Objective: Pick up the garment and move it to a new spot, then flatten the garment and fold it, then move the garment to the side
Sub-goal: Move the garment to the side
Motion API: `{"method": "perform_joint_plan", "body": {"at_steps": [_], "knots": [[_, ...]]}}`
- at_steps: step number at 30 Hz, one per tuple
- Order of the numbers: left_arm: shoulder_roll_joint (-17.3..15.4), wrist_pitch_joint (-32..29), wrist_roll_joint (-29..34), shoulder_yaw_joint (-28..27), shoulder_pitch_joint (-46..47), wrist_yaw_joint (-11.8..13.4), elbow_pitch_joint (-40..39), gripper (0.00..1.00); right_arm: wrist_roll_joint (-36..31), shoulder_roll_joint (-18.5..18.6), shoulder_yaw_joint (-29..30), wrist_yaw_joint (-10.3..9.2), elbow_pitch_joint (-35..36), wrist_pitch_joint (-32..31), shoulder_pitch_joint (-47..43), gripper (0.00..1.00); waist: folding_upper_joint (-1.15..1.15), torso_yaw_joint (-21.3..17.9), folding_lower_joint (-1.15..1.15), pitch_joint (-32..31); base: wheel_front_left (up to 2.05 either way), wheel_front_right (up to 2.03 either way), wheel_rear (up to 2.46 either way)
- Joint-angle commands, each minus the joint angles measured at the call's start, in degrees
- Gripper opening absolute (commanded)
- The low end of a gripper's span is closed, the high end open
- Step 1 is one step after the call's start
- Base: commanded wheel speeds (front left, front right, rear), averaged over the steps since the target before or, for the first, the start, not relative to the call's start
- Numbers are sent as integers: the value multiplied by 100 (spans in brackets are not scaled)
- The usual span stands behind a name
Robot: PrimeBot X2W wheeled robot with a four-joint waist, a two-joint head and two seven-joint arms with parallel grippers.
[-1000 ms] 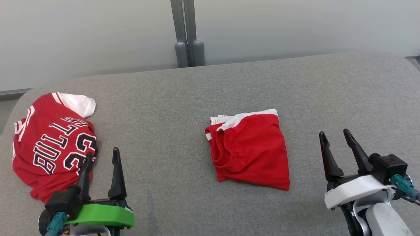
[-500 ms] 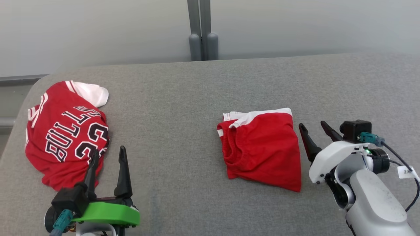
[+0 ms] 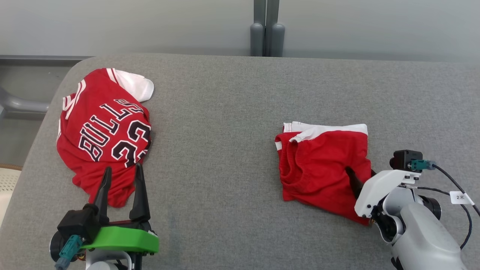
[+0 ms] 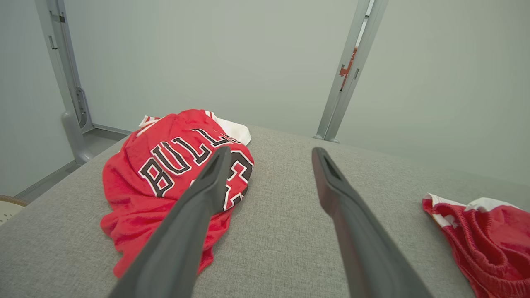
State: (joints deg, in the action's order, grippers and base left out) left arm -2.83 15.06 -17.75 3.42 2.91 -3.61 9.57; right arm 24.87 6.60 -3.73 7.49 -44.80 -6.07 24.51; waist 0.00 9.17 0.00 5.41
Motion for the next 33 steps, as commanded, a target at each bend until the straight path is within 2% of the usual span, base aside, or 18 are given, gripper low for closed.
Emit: {"method": "perform_joint_plan", "body": {"at_steps": [1,4,5,7,17,26,33], "knots": [[-13,15,-7,-14,100,-34,6,100,78,13,-21,1,-83,-48,76,100,0,40,0,44,0,0,0],[-13,15,-8,1,120,-34,22,100,208,20,-85,1,-209,-54,95,100,0,41,0,49,0,0,0],[-13,15,-5,1,124,-35,25,100,242,20,-117,1,-238,-44,103,56,0,38,0,46,0,0,0],[-13,15,10,-17,134,-42,33,100,325,30,-180,1,-240,61,126,0,0,20,0,38,0,0,0],[-13,15,0,21,175,-117,-83,100,615,253,-483,1,-7,637,370,0,0,-421,0,-55,0,0,0],[-12,15,-2,326,286,-166,-221,100,728,548,-770,1,216,655,529,0,0,-1387,0,-65,0,0,0],[-13,9,67,553,462,-213,-171,100,804,602,-832,1,395,731,521,0,0,-2267,0,84,0,0,0]]}}
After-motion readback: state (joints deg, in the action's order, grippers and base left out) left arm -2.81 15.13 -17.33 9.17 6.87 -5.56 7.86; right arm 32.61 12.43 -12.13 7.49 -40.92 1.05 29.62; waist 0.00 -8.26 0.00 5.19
